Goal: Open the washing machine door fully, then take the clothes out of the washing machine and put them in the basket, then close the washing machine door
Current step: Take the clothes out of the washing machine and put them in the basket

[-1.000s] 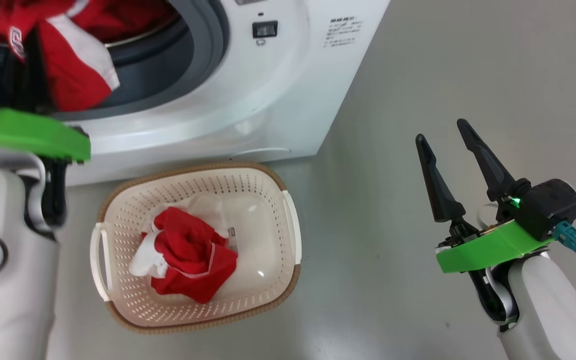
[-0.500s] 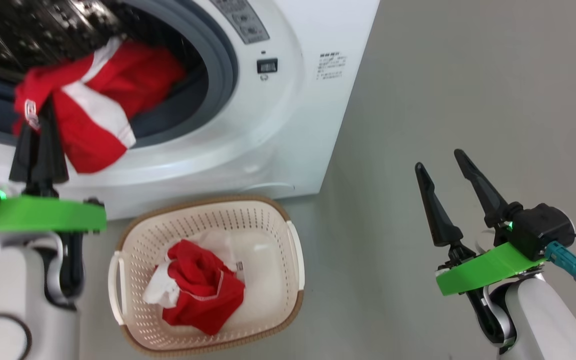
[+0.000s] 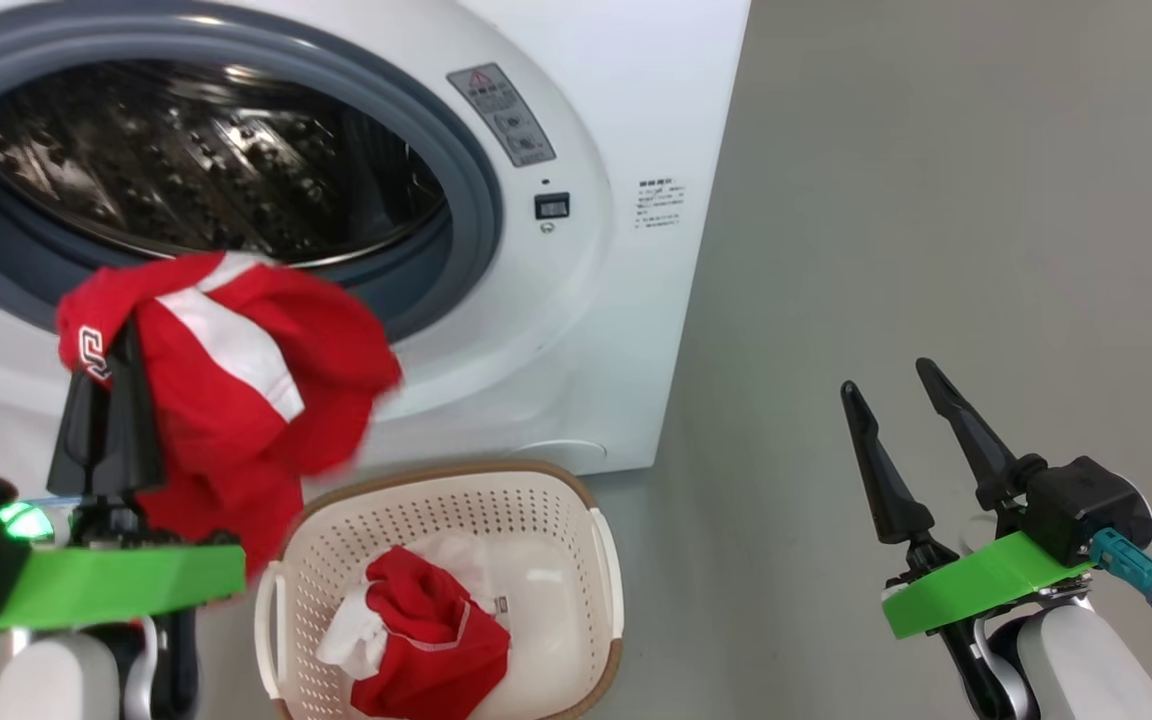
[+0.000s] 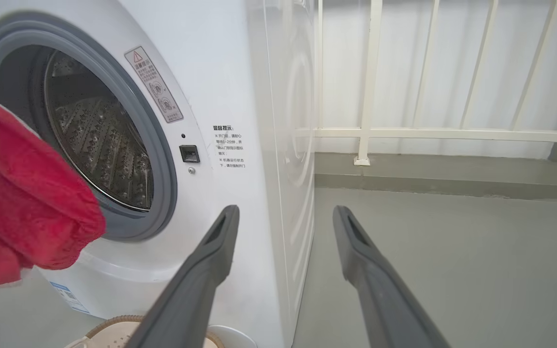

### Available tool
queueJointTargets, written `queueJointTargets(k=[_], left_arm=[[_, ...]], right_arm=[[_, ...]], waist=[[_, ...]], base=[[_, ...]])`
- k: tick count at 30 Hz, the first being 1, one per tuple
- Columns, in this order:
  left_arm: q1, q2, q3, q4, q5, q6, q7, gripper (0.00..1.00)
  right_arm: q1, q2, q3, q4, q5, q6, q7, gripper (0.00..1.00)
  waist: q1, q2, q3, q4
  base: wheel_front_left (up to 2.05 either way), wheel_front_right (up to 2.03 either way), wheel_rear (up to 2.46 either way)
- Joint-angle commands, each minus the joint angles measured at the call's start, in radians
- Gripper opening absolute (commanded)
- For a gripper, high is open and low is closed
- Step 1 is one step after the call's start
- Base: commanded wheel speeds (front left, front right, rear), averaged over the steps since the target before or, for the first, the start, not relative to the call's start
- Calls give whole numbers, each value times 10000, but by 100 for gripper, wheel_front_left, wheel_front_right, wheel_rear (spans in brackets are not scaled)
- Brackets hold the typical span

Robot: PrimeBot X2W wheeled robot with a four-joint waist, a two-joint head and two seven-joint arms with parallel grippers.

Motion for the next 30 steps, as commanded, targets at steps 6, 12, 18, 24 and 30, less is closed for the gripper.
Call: queueJointTargets(k=[6, 12, 18, 24, 30], left_arm=[[647, 8, -158, -1344, 121, 259, 96, 0], [917, -48, -370, -1266, -37, 371, 215, 0], [753, -114, -657, -437, -508, 369, 143, 0], [-15, -150, -1005, 1518, -1026, 250, 63, 0], [-1018, -159, -1141, 3752, -1139, 46, -40, 0]], right_arm=[[63, -14, 143, -313, -13, 63, -63, 100], [-43, 13, 152, -398, 6, 63, -63, 100], [-249, 20, 164, -489, -6, 63, -63, 100], [-559, -49, 179, -555, -22, 63, -63, 100], [-921, -58, 258, -641, -16, 63, -63, 100]], waist=[[0, 0, -134, 218], [0, 0, 208, 228], [0, 0, 746, 206], [0, 0, 1527, 170], [0, 0, 2315, 38]], base=[[0, 0, 0], [0, 0, 0], [0, 0, 0], [0, 0, 0], [0, 0, 0]])
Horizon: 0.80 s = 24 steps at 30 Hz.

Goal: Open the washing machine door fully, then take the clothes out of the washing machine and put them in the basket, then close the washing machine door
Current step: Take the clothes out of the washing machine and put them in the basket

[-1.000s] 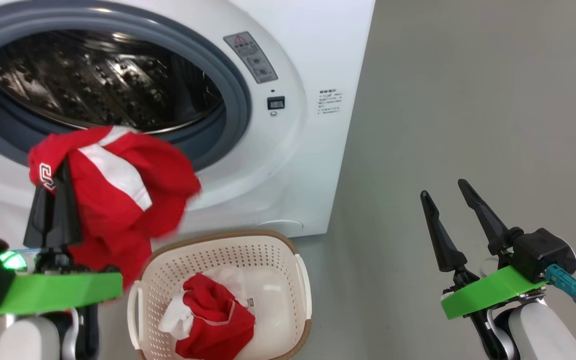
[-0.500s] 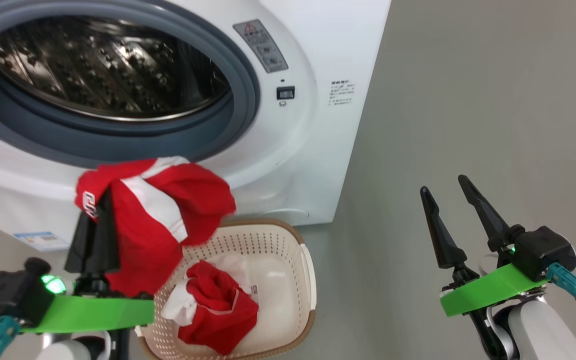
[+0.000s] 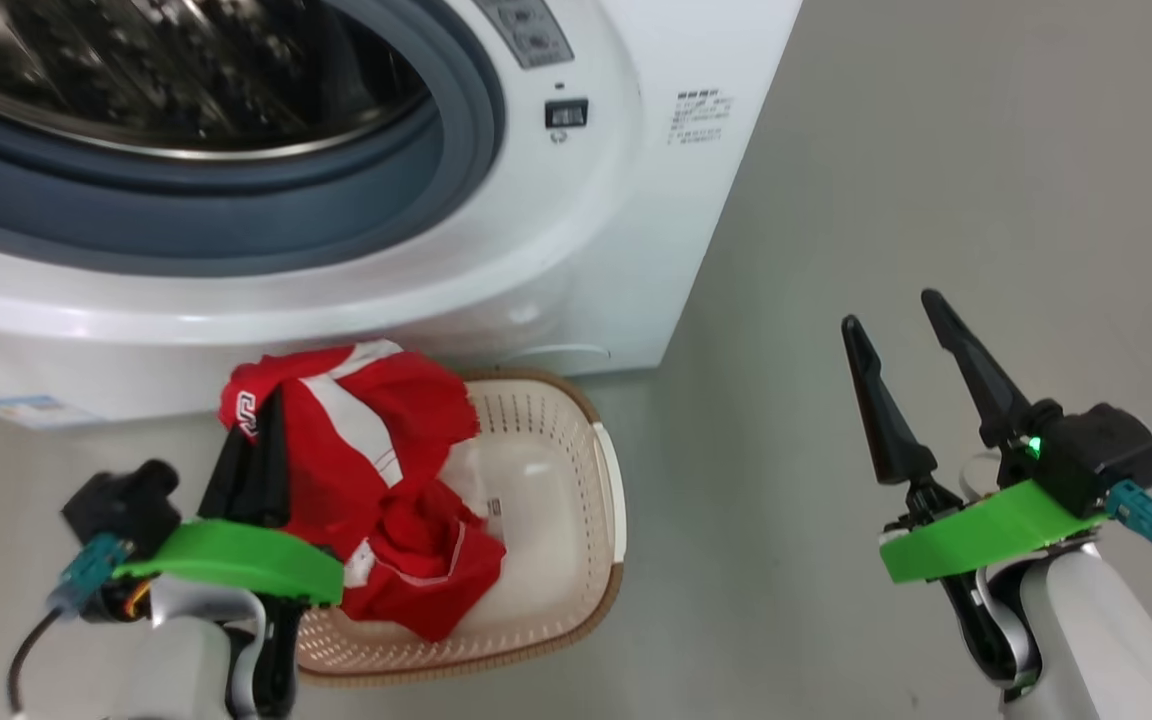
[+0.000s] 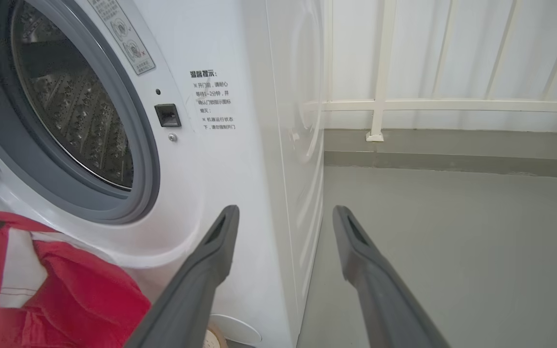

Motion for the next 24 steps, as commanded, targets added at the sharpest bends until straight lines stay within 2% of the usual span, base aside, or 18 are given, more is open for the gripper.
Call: queueJointTargets(k=[1, 13, 19, 24], left_arm=[[-380, 124, 222, 333, -28, -132, -107, 0], [-1885, 119, -131, 4690, -209, -471, -110, 0], [-2809, 112, -433, 6567, -521, -531, 504, 0], [-3340, 110, -582, 7440, -657, -545, 1000, 0]], right_arm=[[-224, -43, 269, -283, -14, 63, -63, 100], [-517, -65, 429, -290, 44, 63, -63, 100], [-712, 68, 567, -342, 91, 63, -63, 100], [-905, 126, 606, -377, 122, 63, -63, 100]], waist=[[0, -1, 580, -140], [0, -1, 1319, -572], [0, -1, 1821, -739], [0, -1, 2166, -871]], base=[[0, 0, 0], [0, 0, 0], [0, 0, 0], [0, 0, 0]])
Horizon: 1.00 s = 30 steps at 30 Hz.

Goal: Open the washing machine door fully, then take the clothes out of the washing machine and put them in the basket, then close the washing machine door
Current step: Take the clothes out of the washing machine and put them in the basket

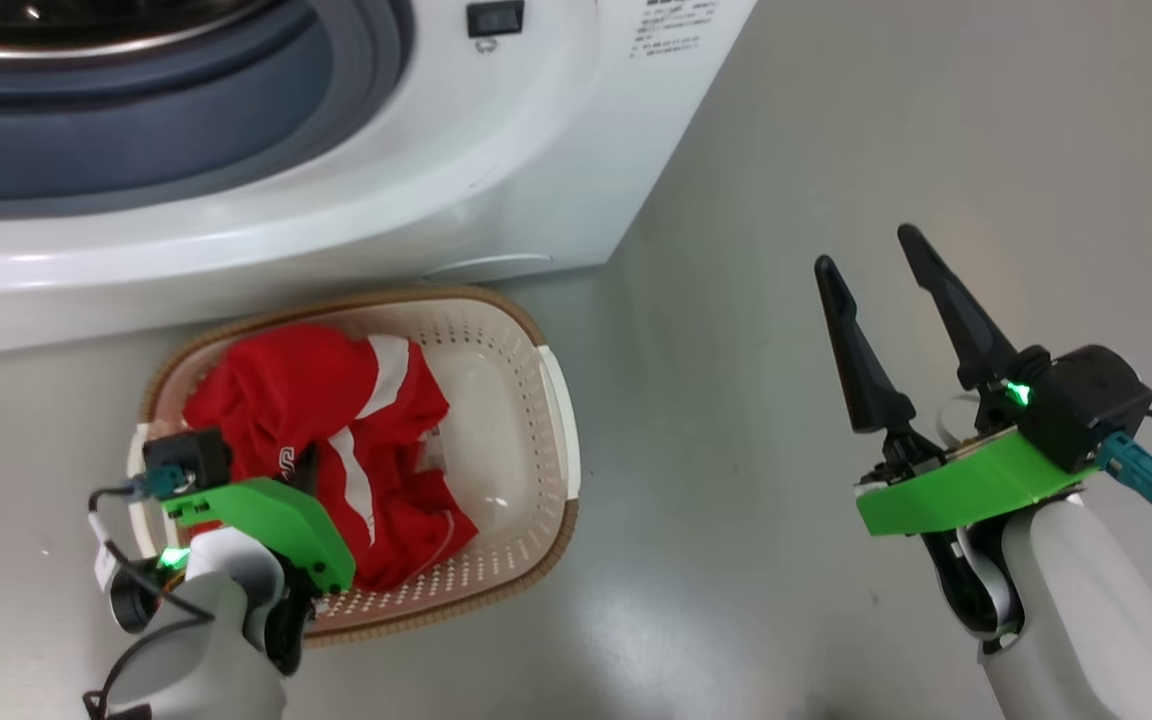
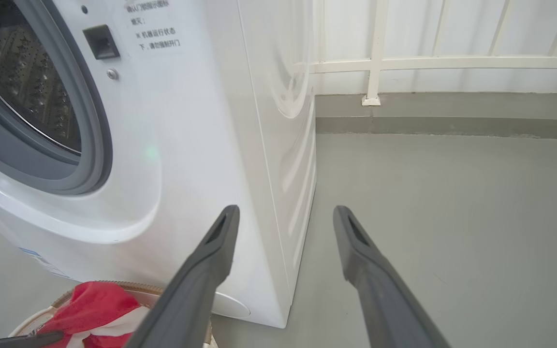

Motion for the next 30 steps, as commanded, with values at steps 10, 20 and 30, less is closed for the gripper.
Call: queueJointTargets(k=[10, 20, 30], left_arm=[[-546, 355, 106, 689, -231, 106, 863, 0], [-618, 418, 54, 830, -377, 185, 1145, 0], [-448, 371, -60, 845, -514, 37, 111, 100]], right_arm=[[-331, 149, 317, -288, 106, 63, -63, 100], [-496, 224, 333, -227, 121, 63, -63, 100], [-404, 136, 246, -108, 47, 63, -63, 100]], waist=[[0, 0, 850, -449], [0, 0, 1027, -555], [0, 0, 329, -307]], base=[[0, 0, 0], [0, 0, 0], [0, 0, 0]])
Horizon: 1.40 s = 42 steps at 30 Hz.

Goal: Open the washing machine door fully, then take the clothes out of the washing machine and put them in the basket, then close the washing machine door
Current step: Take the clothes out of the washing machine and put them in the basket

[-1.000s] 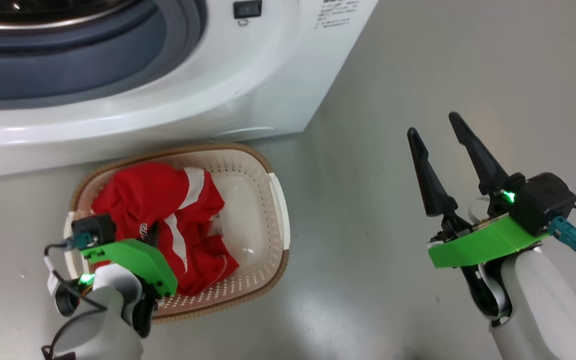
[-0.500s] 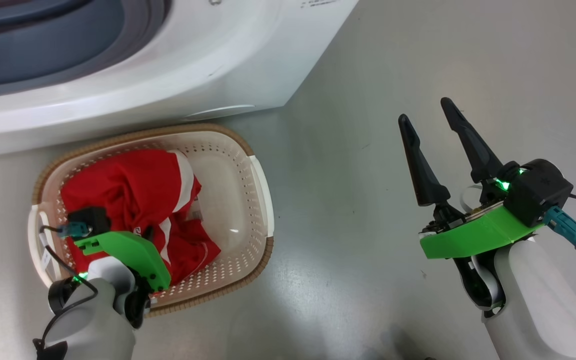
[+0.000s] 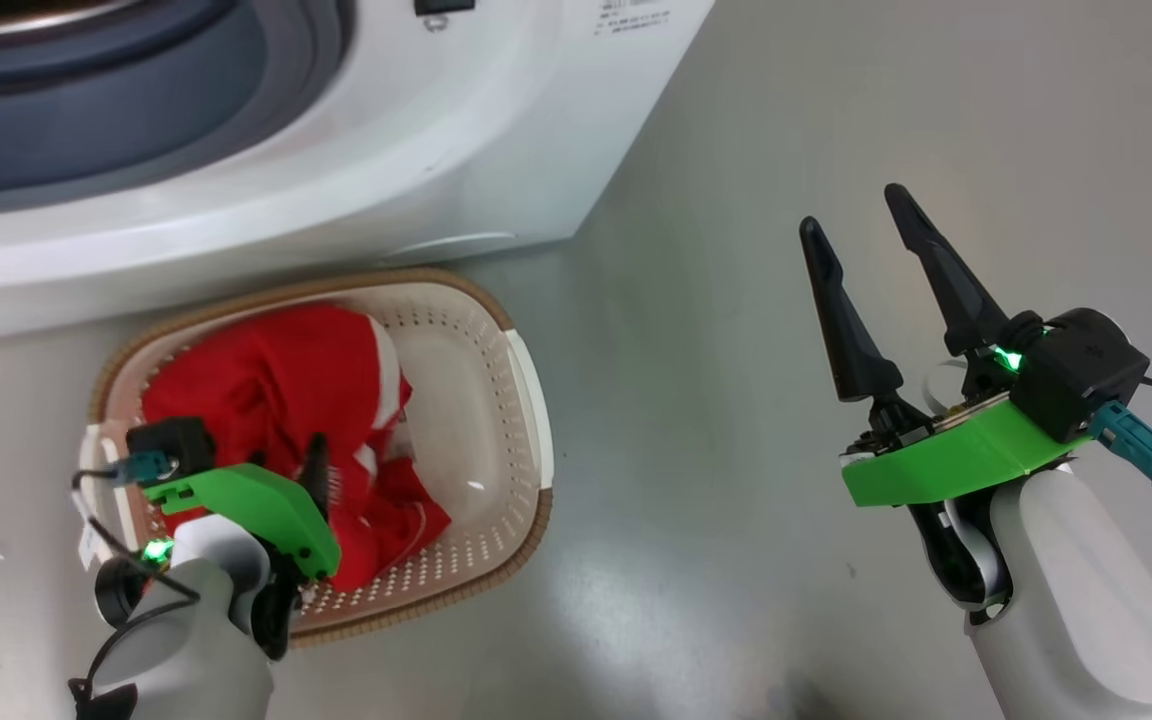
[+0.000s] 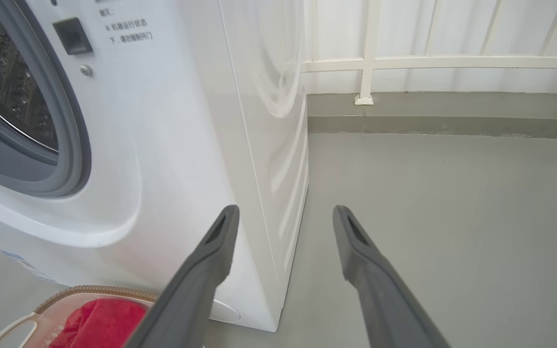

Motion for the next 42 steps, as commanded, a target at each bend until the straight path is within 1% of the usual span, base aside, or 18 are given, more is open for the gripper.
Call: queueJointTargets(k=[1, 6, 10, 13, 14, 19, 21, 29, 37, 42], left_arm=[[221, 236, 150, -93, -50, -54, -340, 100], [498, 225, 7, -224, -16, -109, -1120, 100], [874, 269, -62, -808, 42, -135, -1377, 100], [1287, 392, 104, -1878, 231, -130, -1394, 100], [1287, 392, 104, -1878, 231, -130, -1394, 100], [2238, 454, 530, -4046, 1049, 244, -1398, 100], [2626, 411, 762, -4877, 1331, 310, -1399, 100], [4146, 182, 1715, -7684, 2129, 254, -1400, 100], [5184, 107, 1977, -9067, 2325, 180, -1400, 100], [5706, 99, 2062, -9427, 2436, 174, -1400, 100]], right_arm=[[236, -25, 87, -172, 27, 63, -63, 100], [390, -104, 38, -103, -25, 63, -63, 100], [566, -176, -33, -33, -78, 63, -63, 100], [716, -229, -97, 3, -121, 63, -63, 100], [716, -229, -97, 3, -121, 63, -63, 100], [978, -315, -151, 101, -127, 63, -63, 100], [1106, -340, -188, 132, -142, 63, -63, 100], [1570, -376, -319, 223, -200, 63, -63, 100], [2054, -312, -548, 282, -243, 63, -63, 100], [2350, -220, -685, 171, -225, 63, -63, 100]], waist=[[0, -1, -306, 163], [0, -1, -951, 399], [0, -1, -1523, 628], [0, -1, -1945, 804], [0, -1, -1945, 804], [0, -1, -2636, 1052], [0, -1, -2897, 1137], [0, -1, -3891, 1295], [0, -1, -4725, 1271], [0, -1, -5156, 1196]], base=[[0, 0, 0], [0, 0, 0], [0, 0, 0], [0, 0, 0], [0, 0, 0], [0, 0, 0], [0, 0, 0], [0, 0, 0], [0, 0, 0], [0, 0, 0]])
